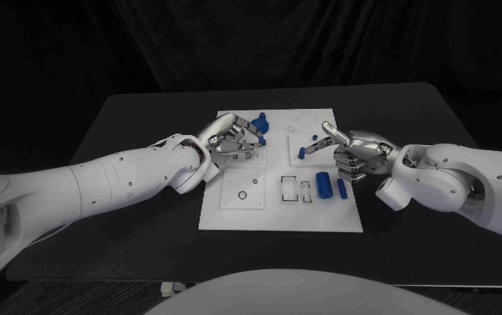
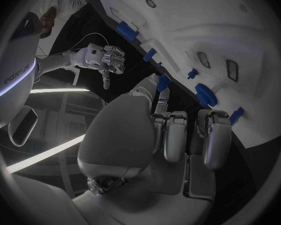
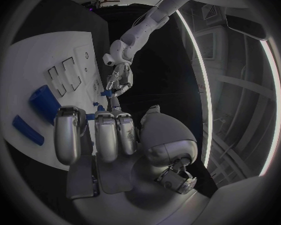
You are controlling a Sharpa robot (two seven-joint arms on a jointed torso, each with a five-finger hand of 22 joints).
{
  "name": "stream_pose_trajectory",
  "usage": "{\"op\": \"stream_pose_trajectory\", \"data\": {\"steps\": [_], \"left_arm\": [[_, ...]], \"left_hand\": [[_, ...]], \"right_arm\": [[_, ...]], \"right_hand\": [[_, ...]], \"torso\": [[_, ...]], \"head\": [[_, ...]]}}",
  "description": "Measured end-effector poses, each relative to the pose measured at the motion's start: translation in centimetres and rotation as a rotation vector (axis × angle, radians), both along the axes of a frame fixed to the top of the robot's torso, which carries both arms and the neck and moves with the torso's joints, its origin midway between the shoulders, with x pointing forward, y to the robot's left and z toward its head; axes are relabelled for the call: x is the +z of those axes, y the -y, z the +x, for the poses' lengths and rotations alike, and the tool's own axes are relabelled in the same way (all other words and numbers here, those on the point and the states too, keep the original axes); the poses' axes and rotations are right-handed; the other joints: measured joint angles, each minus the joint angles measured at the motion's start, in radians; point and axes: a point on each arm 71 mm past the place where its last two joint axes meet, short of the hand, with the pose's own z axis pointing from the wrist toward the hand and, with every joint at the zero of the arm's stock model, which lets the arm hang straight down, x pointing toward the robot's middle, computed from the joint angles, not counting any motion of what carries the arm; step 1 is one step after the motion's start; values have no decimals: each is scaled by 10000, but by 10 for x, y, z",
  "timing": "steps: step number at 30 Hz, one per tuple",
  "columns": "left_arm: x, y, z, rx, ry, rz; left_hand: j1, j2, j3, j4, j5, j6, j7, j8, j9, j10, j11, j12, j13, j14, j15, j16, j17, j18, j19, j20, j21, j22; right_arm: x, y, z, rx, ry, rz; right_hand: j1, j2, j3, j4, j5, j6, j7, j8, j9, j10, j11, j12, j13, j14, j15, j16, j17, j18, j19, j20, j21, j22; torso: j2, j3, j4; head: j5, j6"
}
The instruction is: Assemble the parts on the task board
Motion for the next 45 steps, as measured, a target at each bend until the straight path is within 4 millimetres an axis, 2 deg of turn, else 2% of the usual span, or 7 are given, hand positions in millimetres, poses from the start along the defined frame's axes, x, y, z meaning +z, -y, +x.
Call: {"op": "stream_pose_trajectory", "data": {"steps": [6,12,24,35,45], "left_arm": [[-9,3,-4,71,-19,264],[-15,5,-7,96,-26,397],[-20,5,-6,91,2,515],[-25,8,-7,-44,-86,538],[-29,10,-8,-215,-280,556]], "left_hand": [[12,-13,0,0,-8,0,0,0,1,0,0,0,0,0,0,0,0,0,0,0,0,0],[12,-13,-1,-1,-10,0,0,0,2,0,0,0,0,0,0,0,0,-1,0,0,0,-1],[-1,-26,-40,15,-43,-1,-2,-1,4,0,0,0,0,0,0,0,0,-1,0,0,0,-1],[-15,-37,-67,41,-261,20,-23,-4,-36,0,0,0,0,0,0,0,0,0,0,0,0,-1],[-25,17,-94,14,-310,34,-38,-43,-75,0,0,0,0,0,0,0,0,0,0,0,-50,-1]], "right_arm": [[1,-2,1,51,198,15],[1,-4,1,100,313,59],[2,-5,2,149,390,94],[1,-6,2,195,387,95],[1,-7,2,254,367,101]], "right_hand": [[51,-29,3,3,6,0,0,37,-1,0,0,0,0,0,0,0,0,0,0,0,0,-1],[51,-29,41,41,39,0,0,85,-1,0,0,0,6,0,0,0,0,0,0,0,0,-1],[131,-31,124,13,79,0,0,136,6,0,-1,0,7,0,0,0,0,0,0,0,0,-3],[207,-29,180,14,115,0,0,222,5,0,-1,0,5,0,0,0,0,0,36,36,0,-4],[278,-19,207,-14,114,0,0,222,4,0,-1,0,4,0,0,0,0,-1,36,36,0,-5]], "torso": [[6,-3,12],[6,-12,26],[0,-16,15],[0,-12,9],[0,-12,11]], "head": [[49,0],[11,0],[27,0],[17,0],[41,0]]}}
